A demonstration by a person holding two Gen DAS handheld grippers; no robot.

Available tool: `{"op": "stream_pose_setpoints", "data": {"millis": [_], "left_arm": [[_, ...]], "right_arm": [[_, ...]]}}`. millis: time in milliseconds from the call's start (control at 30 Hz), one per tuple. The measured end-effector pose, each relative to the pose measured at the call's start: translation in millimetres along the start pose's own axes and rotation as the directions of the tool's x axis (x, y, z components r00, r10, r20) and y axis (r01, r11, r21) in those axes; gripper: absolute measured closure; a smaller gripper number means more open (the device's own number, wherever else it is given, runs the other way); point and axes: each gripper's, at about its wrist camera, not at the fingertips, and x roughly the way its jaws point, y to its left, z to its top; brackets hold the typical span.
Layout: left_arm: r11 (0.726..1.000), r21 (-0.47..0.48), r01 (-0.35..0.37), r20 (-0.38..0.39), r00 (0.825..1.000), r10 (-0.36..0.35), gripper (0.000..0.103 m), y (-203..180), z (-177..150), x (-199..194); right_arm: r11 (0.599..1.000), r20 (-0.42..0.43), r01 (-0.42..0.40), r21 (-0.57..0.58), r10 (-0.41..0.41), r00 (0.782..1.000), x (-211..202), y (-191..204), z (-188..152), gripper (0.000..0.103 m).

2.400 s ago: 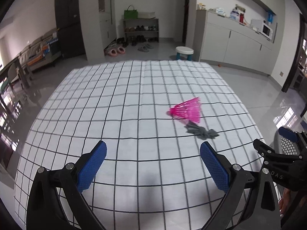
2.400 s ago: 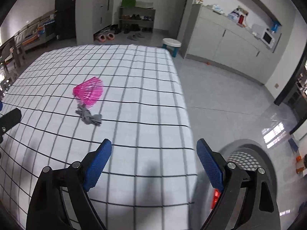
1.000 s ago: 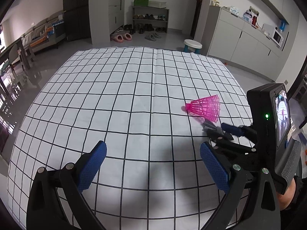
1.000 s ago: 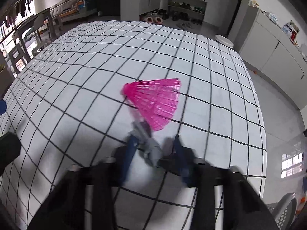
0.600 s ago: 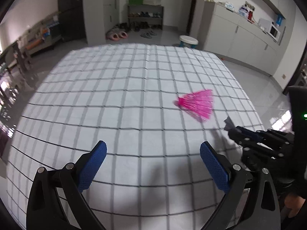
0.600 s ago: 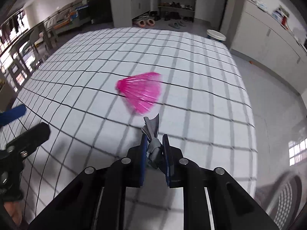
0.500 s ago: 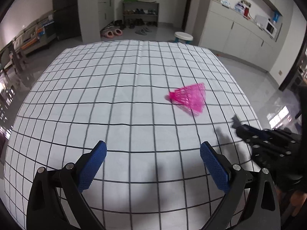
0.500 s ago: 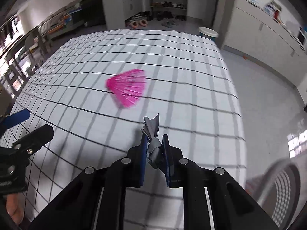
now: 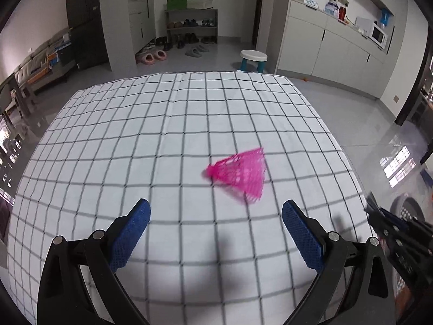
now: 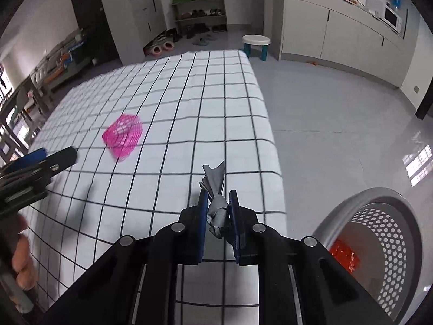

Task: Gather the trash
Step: 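Grasp the pink shuttlecock with the left tool while the right tool holds the glove, then carry the shuttlecock and glove over the basket and open both tools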

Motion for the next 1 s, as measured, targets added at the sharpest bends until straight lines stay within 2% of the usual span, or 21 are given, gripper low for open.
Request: {"op": "stream_pose_setpoints", "data": {"millis": [167, 333, 467, 500, 567, 600, 633, 700, 1000], "left_arm": [[1.000, 0.006, -0.026, -0.013, 1.000, 0.026, 0.007, -18.1, 10.3, 33.9], [0.995, 0.003, -0.096, -0.031, 0.995, 0.096, 0.010, -26.5, 13.7, 71.0], [0.994, -0.024, -0.105, -0.060, 0.993, 0.103, 0.037, -21.3, 13.5, 85.1], [0.994, -0.035, -0.101, -0.063, 0.993, 0.098, 0.040, -19.1, 12.7, 86.6], [0.995, -0.051, -0.085, -0.055, 0.995, 0.082, 0.061, -16.4, 12.3, 85.7], [0.995, -0.053, -0.082, -0.054, 0.995, 0.079, 0.069, -15.9, 12.5, 85.0], [0.995, -0.055, -0.078, -0.056, 0.996, 0.075, 0.083, -15.9, 12.8, 84.9], [0.996, -0.062, -0.064, -0.054, 0.997, 0.061, 0.095, -13.4, 12.4, 81.5], [0.998, -0.046, -0.038, -0.040, 0.999, 0.036, 0.096, -14.5, -0.8, 36.8]], "right_arm": [[0.998, 0.006, -0.051, 0.034, 0.051, 0.999, -7.1, -8.4, 3.5, 0.087], [0.995, 0.017, -0.093, 0.027, 0.093, 0.996, -17.2, -7.6, 1.3, 0.088], [0.994, -0.001, -0.105, 0.028, 0.105, 0.994, -16.3, -8.4, -2.5, 0.087], [0.994, -0.006, -0.105, 0.028, 0.106, 0.994, -16.0, -8.5, -3.9, 0.088], [0.994, -0.009, -0.104, 0.027, 0.104, 0.995, -17.0, -8.5, -6.0, 0.087], [0.994, -0.010, -0.108, 0.027, 0.108, 0.994, -17.0, -10.0, -6.1, 0.087], [0.994, -0.009, -0.109, 0.026, 0.109, 0.994, -17.3, -10.3, -6.3, 0.088], [0.994, -0.006, -0.108, 0.027, 0.108, 0.994, -18.3, -10.4, -7.1, 0.088], [0.992, 0.014, -0.118, 0.051, 0.117, 0.993, -28.1, -20.8, -7.1, 0.087]]}}
